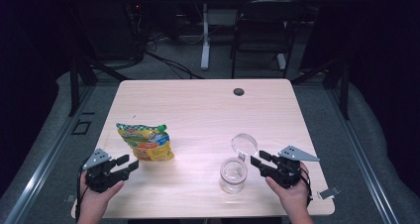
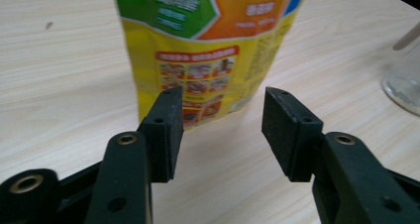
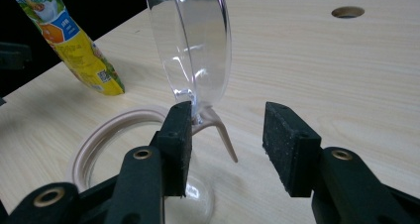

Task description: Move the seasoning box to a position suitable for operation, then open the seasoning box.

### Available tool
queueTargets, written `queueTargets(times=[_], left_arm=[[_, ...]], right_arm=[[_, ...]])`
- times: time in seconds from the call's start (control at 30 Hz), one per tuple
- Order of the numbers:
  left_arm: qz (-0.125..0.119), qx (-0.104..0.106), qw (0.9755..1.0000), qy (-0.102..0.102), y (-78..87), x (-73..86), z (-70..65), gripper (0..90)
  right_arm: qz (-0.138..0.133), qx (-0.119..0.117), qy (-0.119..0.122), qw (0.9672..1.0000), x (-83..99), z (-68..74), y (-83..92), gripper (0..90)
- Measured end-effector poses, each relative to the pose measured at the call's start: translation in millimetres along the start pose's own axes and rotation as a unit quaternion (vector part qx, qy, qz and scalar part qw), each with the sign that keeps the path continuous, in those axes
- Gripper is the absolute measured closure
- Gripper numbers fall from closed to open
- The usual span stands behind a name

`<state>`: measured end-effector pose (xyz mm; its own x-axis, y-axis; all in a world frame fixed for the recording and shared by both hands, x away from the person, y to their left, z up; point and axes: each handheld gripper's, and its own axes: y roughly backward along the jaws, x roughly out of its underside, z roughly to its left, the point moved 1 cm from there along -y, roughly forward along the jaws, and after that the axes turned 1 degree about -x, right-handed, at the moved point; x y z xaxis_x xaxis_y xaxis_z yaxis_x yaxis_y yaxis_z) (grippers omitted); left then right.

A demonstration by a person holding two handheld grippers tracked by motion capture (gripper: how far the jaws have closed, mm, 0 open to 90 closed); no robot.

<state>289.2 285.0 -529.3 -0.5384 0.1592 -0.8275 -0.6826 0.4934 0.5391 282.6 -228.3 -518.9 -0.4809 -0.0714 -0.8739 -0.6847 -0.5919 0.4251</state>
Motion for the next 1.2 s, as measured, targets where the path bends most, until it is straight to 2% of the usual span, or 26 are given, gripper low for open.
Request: queueTargets(times=[0.17,0.33,0.37,0.53,0.77,1.2], left_arm=[[-0.006,-0.003,1.0,0.005,-2.1,-4.2,19.6,47.9],[-0.011,-0.002,0.9999,0.007,-5.4,-8.6,26.5,45.7],[-0.014,0.007,0.9998,0.011,-7.1,-11.8,26.8,45.6],[-0.01,0.019,0.9997,0.013,-11.5,-17.7,26.9,44.3],[-0.007,0.032,0.9995,-0.001,-20.8,-24.9,25.8,39.6],[-0.006,0.043,0.999,-0.001,-28.2,-26.8,30.5,37.8]], right_arm=[[-0.005,0.006,-0.001,1.0,4.5,-0.1,3.4,53.6],[-0.005,0.013,-0.008,0.9999,7.1,-2.9,7.2,53.5],[-0.008,0.015,-0.013,0.9998,8.2,-4.3,9.3,53.5],[-0.011,0.017,-0.019,0.9996,10.4,-5.0,13.1,53.3],[-0.013,0.024,-0.017,0.9995,13.1,-5.3,16.8,53.0],[-0.009,0.023,-0.017,0.9995,14.1,-5.5,16.2,52.6]])
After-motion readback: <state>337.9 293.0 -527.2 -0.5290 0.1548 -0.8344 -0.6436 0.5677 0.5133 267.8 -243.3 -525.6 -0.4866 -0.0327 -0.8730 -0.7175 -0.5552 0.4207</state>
